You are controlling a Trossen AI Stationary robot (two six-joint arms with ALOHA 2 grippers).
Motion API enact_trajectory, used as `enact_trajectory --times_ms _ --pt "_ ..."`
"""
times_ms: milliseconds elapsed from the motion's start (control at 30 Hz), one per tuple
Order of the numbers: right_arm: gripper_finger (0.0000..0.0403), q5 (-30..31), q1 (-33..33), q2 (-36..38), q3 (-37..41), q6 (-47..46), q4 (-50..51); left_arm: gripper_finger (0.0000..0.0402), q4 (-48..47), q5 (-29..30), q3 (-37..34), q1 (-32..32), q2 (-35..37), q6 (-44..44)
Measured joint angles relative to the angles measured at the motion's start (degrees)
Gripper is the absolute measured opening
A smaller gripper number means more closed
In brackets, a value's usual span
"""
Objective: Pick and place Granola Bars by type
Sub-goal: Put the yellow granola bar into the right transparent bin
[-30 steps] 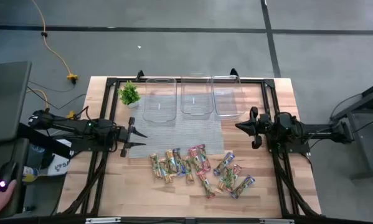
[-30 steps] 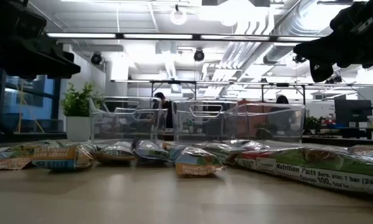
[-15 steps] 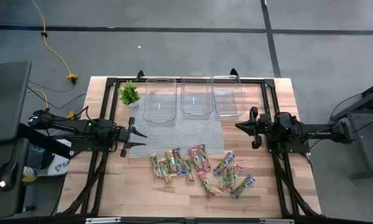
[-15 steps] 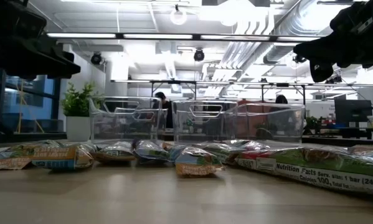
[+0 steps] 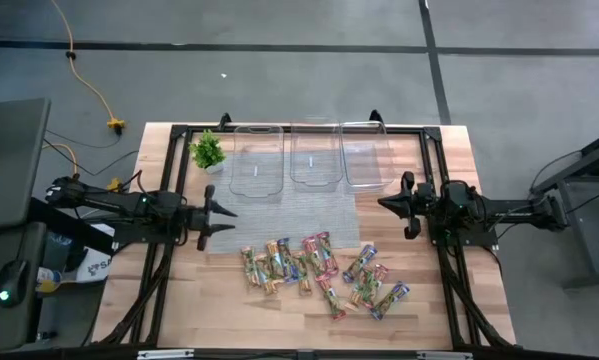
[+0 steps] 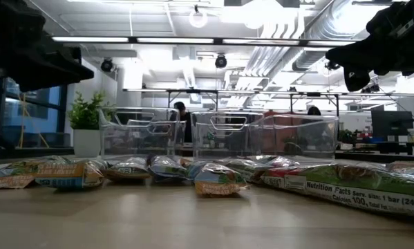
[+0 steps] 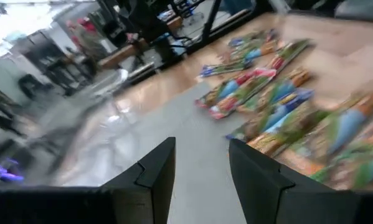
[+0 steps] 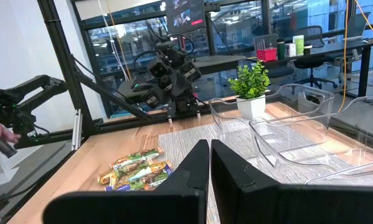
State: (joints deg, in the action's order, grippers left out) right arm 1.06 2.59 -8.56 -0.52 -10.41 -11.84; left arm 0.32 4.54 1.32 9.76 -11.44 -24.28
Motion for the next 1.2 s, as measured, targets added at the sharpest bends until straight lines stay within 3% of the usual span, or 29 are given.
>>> enact_trajectory --times_ms 233,467,633,867,1000,1200 --pt "0.0000 -0.01 0.01 0.00 0.00 0.00 -0.01 0.0142 1.59 -4.31 0.00 0.00 0.02 33.80" --pt "0.0000 -0.02 0.00 0.00 0.01 0.00 -0.02 0.0142 2.57 -3.91 0.00 0.00 -0.04 52.39" --pt "0.0000 0.00 0.01 0.00 0.00 0.00 -0.01 0.0142 2.51 -3.53 0.00 0.00 -0.04 55.89" --pt "0.0000 0.00 0.00 0.00 0.00 -0.06 -1.87 0.0142 4.56 9.55 0.00 0.00 -0.03 56.76" --pt "0.0000 -0.66 0.02 0.00 0.01 -5.43 -5.80 0.0142 4.28 15.80 0.00 0.00 -0.04 63.41" --pt "0.0000 0.19 0.00 0.00 0.00 -10.21 -7.36 0.0142 3.78 18.99 0.00 0.00 -0.04 64.97"
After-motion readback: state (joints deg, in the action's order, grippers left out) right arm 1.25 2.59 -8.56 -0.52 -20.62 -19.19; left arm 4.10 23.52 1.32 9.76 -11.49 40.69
